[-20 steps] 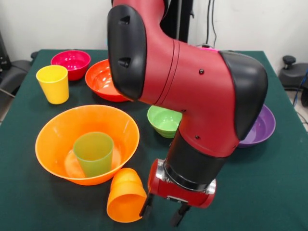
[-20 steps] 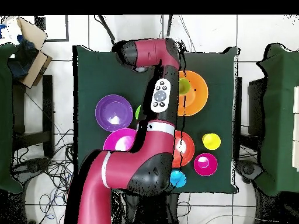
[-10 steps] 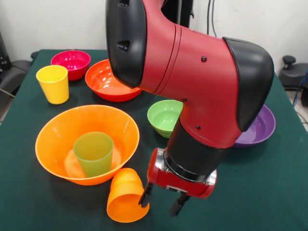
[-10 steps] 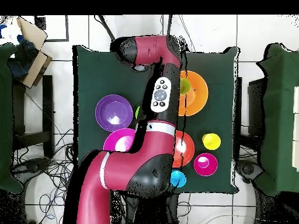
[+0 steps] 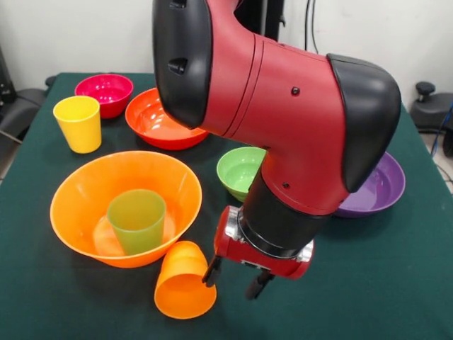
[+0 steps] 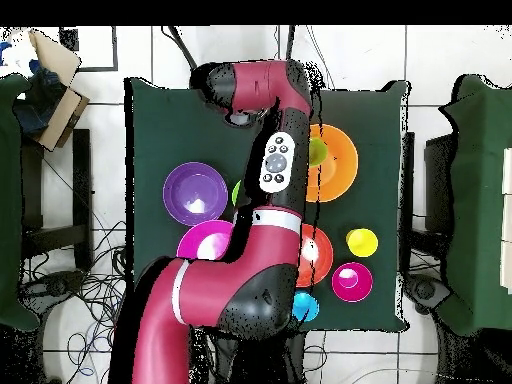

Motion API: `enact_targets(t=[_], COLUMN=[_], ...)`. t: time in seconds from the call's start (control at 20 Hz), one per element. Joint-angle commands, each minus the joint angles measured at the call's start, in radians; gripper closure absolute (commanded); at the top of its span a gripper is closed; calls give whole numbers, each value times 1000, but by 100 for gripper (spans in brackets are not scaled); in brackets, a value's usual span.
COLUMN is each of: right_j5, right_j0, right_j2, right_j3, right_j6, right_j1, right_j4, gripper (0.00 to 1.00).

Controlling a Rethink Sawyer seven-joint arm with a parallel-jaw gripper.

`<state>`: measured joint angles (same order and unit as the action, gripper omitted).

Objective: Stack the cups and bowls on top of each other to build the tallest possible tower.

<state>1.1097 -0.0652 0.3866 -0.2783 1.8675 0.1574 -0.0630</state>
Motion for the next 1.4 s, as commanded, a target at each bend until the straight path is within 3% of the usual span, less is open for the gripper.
enact_targets(t=[0.05, 0.3, 0.8, 1.0, 1.4], right_j5=[85, -31, -45, 4, 109], right_j0=[-39, -56, -67, -78, -67], right_j2=[-88, -116, -124, -144, -135], right_j3=[-122, -109, -97, -64, -90], right_j6=[-141, -166, -211, -234, -203], right_j1=[58, 105, 129, 158, 110], right_j4=[11, 25, 32, 4, -16], gripper=[0, 0, 0, 0, 0])
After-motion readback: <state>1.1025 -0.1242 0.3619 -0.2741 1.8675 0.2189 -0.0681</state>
